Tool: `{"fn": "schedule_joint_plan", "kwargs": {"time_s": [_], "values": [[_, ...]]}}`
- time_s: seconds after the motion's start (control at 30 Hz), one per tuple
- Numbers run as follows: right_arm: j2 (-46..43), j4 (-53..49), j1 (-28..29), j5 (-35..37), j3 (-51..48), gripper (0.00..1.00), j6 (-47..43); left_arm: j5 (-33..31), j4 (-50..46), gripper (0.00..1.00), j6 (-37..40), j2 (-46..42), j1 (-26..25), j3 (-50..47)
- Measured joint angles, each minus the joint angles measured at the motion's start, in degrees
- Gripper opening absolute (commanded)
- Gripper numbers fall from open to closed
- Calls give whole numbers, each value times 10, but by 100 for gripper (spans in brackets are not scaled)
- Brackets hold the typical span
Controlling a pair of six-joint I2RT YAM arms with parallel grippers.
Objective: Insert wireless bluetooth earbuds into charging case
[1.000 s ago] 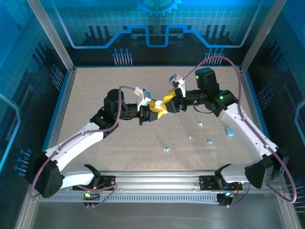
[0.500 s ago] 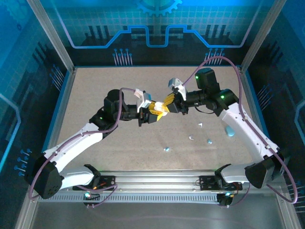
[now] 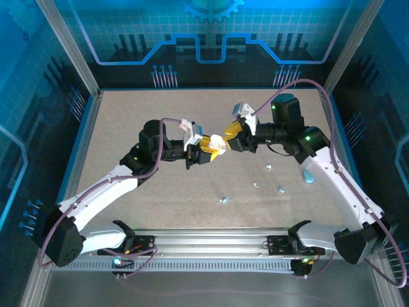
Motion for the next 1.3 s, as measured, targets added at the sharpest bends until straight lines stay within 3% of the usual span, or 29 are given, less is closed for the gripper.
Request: {"fn": "schedule_joint_plan", "kwargs": {"time_s": [0.27,0.43,0.63,0.87,1.3], "values": [[-12,19,-17,16,-8,37,57,-19,59,24,-9,-2,0,-29],[-35,32,-62,66,-21,43,164,-53,132,23,-35,-2,-1,-72],[-37,1,-102,136,-39,44,292,-93,213,23,-64,-1,-1,-104],[-24,-64,-144,189,-147,39,431,-131,268,23,-88,-1,-1,-134],[-45,-70,-125,243,-332,43,553,-160,283,23,-95,-24,-1,-162]]}}
